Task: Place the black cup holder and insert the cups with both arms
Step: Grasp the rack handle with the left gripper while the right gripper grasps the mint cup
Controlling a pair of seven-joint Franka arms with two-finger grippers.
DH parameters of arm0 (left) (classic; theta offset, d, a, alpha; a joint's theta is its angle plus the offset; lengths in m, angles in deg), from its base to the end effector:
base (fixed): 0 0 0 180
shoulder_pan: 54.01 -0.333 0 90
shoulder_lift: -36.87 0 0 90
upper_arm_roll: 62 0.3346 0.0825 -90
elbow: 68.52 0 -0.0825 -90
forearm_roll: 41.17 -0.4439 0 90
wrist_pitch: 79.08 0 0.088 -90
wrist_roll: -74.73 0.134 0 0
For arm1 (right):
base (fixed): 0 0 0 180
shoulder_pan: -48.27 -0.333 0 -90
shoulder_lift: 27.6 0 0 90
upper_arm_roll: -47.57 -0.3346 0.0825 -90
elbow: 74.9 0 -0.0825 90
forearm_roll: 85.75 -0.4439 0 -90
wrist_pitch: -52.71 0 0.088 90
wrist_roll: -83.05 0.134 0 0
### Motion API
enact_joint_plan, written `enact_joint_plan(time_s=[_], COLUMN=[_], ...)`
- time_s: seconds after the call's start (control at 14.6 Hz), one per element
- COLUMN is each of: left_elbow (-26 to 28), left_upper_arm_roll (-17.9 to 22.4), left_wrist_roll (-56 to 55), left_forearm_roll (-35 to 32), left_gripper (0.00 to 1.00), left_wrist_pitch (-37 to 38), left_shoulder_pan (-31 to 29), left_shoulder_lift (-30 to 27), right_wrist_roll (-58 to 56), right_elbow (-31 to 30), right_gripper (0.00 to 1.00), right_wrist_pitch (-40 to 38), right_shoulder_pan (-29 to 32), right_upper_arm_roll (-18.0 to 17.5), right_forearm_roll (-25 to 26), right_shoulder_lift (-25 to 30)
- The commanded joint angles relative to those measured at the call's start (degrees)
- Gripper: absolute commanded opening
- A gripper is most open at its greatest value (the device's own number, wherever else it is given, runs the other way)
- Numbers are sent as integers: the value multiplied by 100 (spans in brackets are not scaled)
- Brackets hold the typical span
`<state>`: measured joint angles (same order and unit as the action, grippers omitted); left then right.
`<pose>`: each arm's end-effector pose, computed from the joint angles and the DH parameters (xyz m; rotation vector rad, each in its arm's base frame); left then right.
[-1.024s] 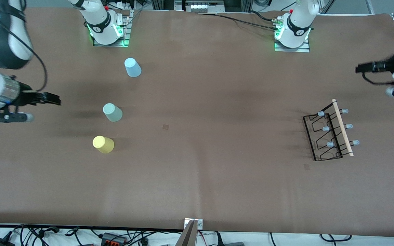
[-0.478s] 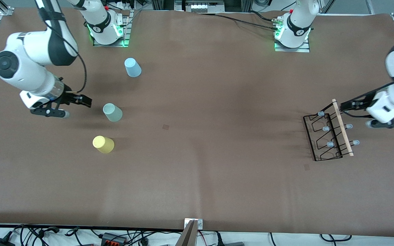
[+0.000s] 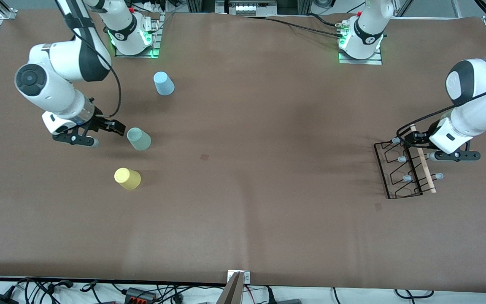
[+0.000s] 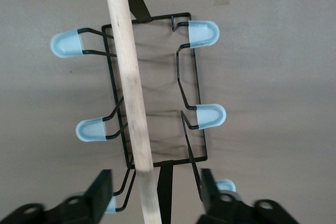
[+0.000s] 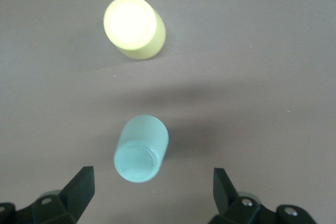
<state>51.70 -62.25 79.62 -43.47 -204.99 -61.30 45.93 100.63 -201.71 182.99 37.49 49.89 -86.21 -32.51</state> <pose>0.6051 0.0770 0.2944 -3.1152 -0.0203 0.0962 0.5753 0.0859 0.2893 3.1276 -0.2576 -0.0392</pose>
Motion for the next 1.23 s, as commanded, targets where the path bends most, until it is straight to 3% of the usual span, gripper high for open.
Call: enact_joint_plan(time_s=[0.0,0.2,0.41,0.68,0.89,1.16], left_elbow=[28,19,-24,-436,-1016,-1430], left_upper_arm_roll=[-19,-19,-19,-28,-562,-1310], left_wrist_roll=[108,108,108,117,38,-58], left_forearm_roll=[-69,-69,-69,-77,-77,-25], left_gripper=[52,22,2,1,1,1], left_wrist_pitch=[-197,-171,-162,214,1250,1447], left_shoulder_pan=[-36,-27,-54,-1,8,104], left_shoulder_lift=[131,157,184,132,114,193], right_wrist_roll=[236,911,1133,1037,1028,1028], right_elbow=[-54,-63,-141,-467,-511,-862], right_gripper=[100,100,100,100,100,100], right_wrist_pitch=[479,656,752,1095,1165,1719], right_shoulder_pan=[-187,-458,-486,-416,-389,-389], right_upper_arm_roll=[32,32,32,41,41,32], right_forearm_roll=[-60,-60,-60,-51,-51,-51], right_shoulder_lift=[-246,-414,-563,-529,-564,-634])
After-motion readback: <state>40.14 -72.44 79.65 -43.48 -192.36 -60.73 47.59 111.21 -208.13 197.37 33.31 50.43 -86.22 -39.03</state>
